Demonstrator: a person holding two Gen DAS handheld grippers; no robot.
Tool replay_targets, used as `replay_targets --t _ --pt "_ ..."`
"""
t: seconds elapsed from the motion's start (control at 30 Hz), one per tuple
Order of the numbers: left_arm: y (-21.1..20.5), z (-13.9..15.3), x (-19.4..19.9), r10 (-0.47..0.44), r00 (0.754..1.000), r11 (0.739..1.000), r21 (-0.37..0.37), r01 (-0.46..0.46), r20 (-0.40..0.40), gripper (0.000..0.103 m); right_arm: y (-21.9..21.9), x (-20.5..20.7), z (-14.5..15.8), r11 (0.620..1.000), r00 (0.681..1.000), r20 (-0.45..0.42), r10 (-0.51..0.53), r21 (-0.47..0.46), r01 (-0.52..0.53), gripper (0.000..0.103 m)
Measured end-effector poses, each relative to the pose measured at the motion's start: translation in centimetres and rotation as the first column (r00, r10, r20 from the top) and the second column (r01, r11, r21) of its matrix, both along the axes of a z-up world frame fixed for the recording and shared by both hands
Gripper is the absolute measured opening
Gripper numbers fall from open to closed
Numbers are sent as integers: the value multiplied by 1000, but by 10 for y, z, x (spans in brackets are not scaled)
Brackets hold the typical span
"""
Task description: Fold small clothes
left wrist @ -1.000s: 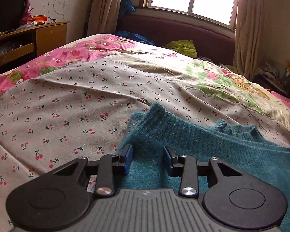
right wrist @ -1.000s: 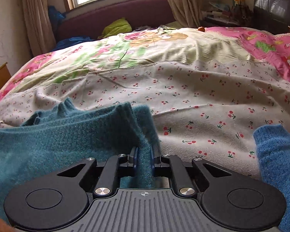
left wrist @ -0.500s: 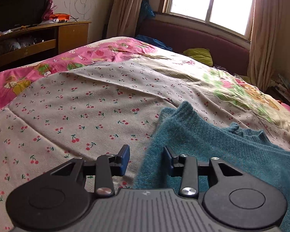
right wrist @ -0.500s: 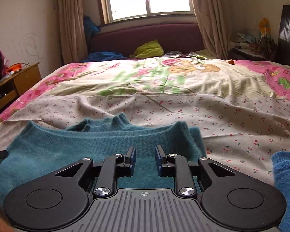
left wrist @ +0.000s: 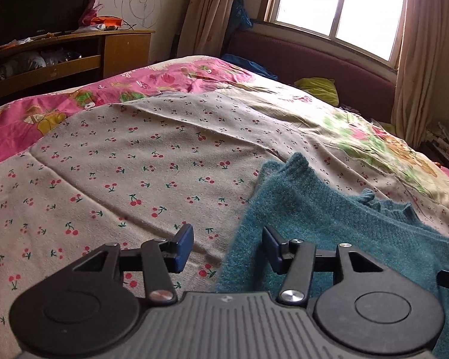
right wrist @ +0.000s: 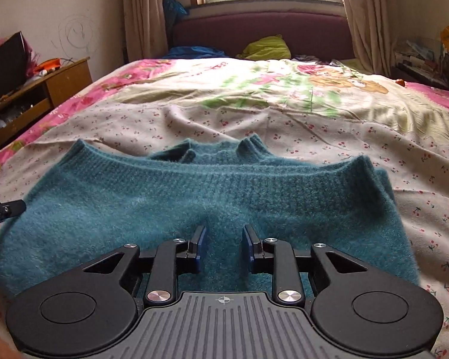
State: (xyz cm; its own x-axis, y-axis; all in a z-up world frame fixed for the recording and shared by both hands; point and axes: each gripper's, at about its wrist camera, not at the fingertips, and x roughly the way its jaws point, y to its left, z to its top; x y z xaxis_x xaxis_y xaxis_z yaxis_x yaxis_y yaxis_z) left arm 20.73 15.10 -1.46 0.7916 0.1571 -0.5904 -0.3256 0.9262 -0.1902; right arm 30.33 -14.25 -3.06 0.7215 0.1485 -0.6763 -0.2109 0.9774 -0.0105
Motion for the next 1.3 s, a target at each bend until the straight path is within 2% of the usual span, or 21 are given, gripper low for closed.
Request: replay_targets --t 0.07,0.13,0.2,0.27,0.33,0.47,0.53,0.63,0.97,1.13,1.3 --pt "-3 -3 -2 -14 1000 999 36 15 -18 63 7 -2 2 999 1000 14 -4 -33 5 27" --pt "-3 0 -5 -18 1000 998 54 19 -16 63 7 -8 13 1000 1000 20 -5 6 5 28" --pt "-1 6 -11 -13 1000 999 51 13 -1 63 7 -14 21 999 1000 23 15 51 -16 28" --pt "1 8 -15 -15 1000 999 33 15 0 62 14 -16 21 999 999 29 36 30 -37 31" --pt "1 0 -12 -33 998 999 9 34 -46 63 21 -10 9 999 999 -22 38 -5 -38 35" --pt "-2 -1 -15 -36 998 998 40 39 -59 64 17 -12 13 999 1000 -28 7 42 -6 35" --pt "-2 5 -17 -38 998 998 40 41 -58 63 8 -16 20 996 1000 -28 2 90 0 35" --pt "-7 13 -18 -54 997 997 56 57 -55 63 -7 -29 26 995 1000 -3 -21 94 21 35" --pt "-45 33 -9 -149 987 982 105 155 -59 62 -83 -68 30 976 984 -14 -177 129 178 35" --pt "-67 36 -1 -191 979 972 128 200 -75 62 -120 -85 25 945 966 -61 -252 199 260 35" --pt "-85 35 5 -231 969 961 137 241 -87 63 -137 -102 28 914 959 -67 -276 292 283 35"
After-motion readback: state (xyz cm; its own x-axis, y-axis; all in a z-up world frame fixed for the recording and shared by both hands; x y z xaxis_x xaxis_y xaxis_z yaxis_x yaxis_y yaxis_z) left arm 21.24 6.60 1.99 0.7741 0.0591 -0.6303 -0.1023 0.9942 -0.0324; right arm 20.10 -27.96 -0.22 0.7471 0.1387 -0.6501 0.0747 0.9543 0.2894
